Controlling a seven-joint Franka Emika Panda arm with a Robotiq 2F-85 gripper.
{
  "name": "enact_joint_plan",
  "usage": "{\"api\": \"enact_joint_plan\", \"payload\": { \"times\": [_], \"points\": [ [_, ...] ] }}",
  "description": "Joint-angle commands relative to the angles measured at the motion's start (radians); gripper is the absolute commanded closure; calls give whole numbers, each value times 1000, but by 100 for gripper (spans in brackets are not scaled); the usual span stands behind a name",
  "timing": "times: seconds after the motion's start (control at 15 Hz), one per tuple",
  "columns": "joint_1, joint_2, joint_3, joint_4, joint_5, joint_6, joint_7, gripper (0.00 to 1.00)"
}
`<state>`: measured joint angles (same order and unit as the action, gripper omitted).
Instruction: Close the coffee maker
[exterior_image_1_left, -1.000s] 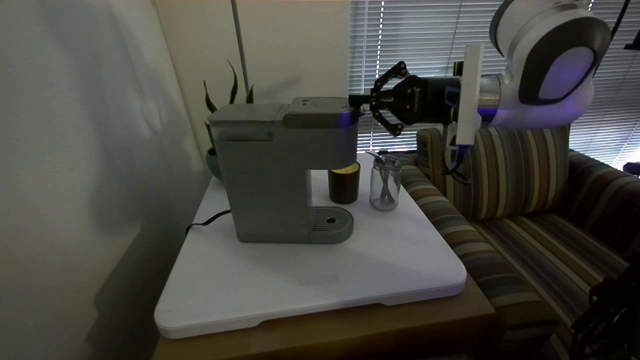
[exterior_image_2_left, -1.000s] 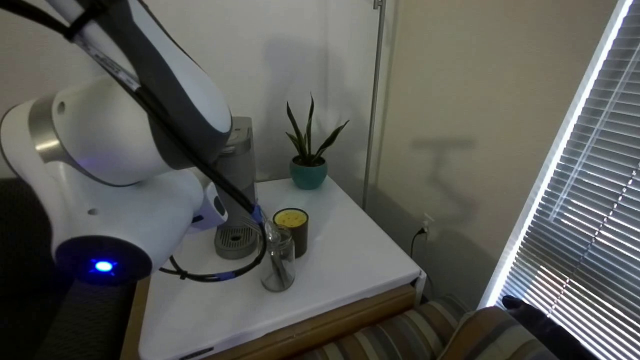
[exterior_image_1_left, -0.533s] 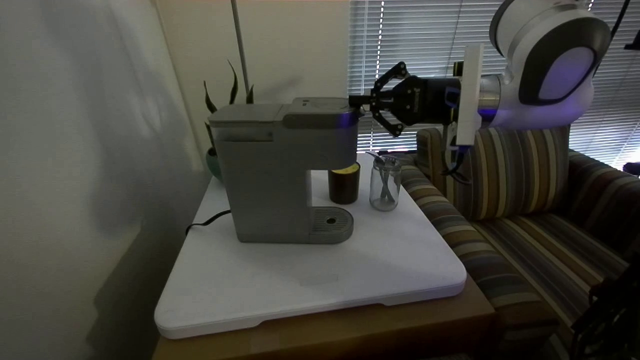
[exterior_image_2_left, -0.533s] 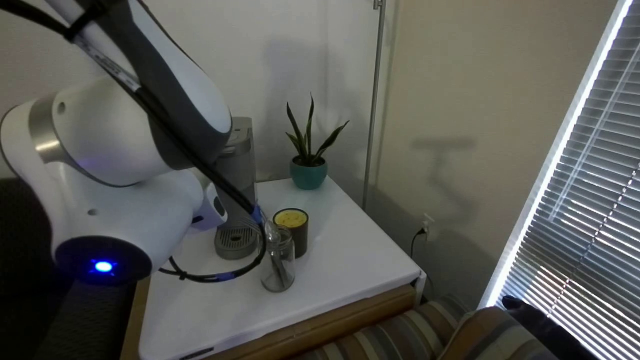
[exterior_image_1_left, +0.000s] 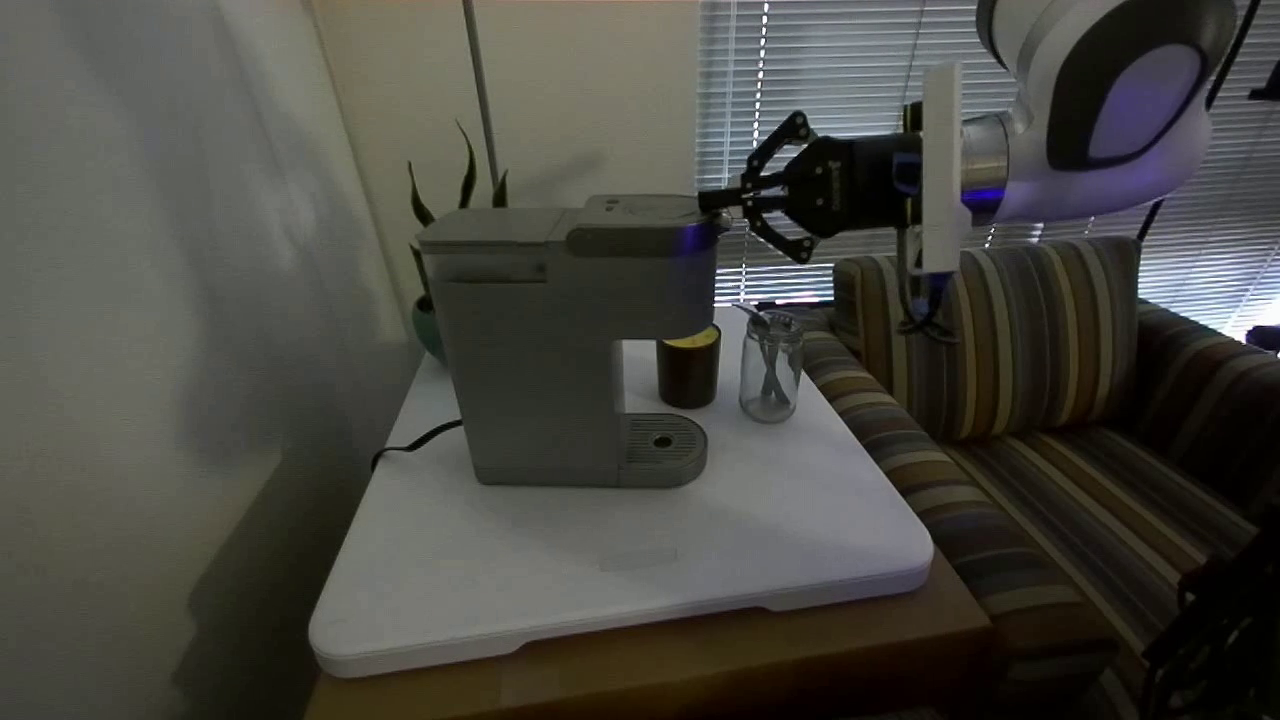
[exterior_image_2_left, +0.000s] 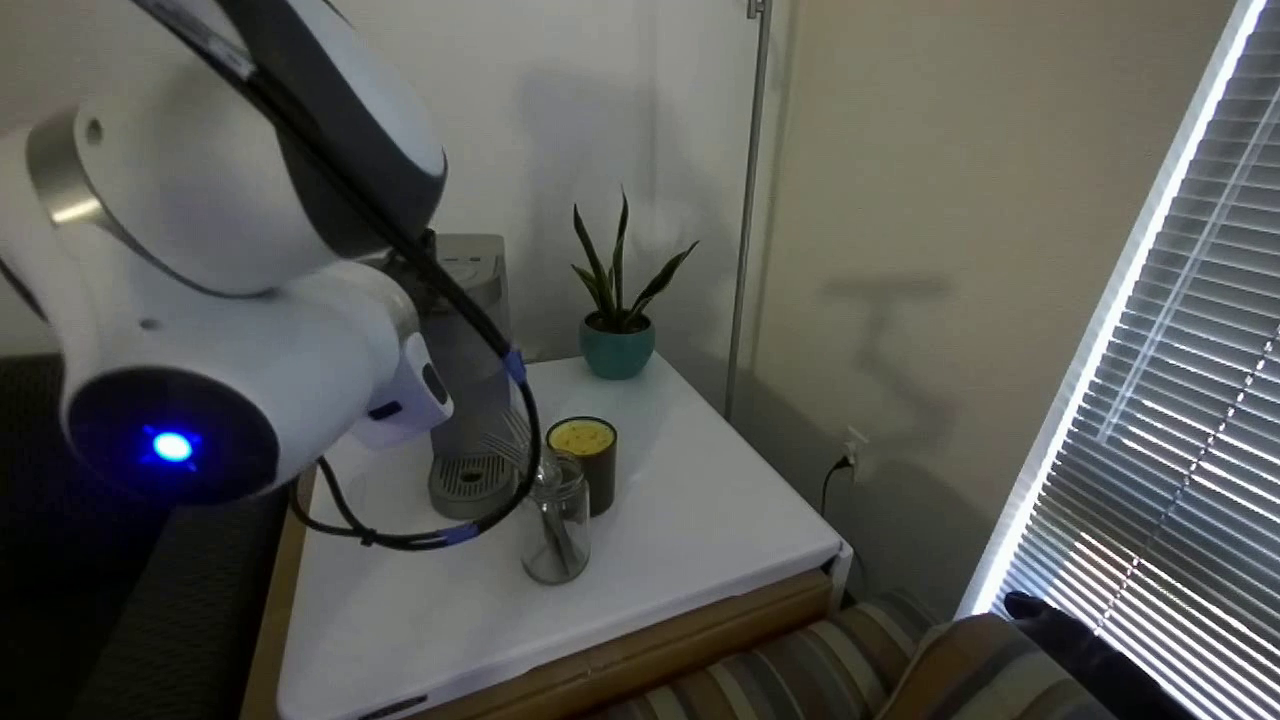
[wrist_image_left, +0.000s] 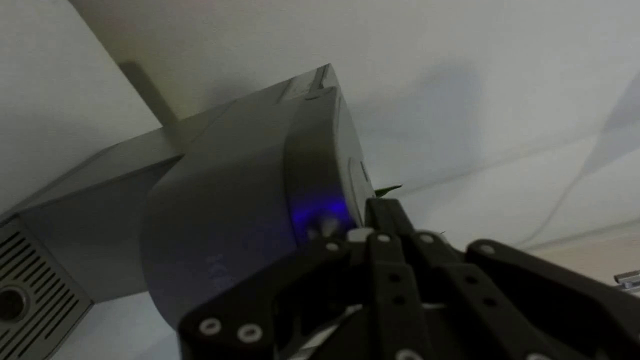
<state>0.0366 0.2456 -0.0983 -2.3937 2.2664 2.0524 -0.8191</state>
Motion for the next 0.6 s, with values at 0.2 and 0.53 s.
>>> {"api": "enact_joint_plan", "payload": {
  "times": [0.2,0.53],
  "points": [
    [46,-286,33,-8,-329,532,215,100],
    [58,-343,159,-12,-795,776,612,100]
  ]
}}
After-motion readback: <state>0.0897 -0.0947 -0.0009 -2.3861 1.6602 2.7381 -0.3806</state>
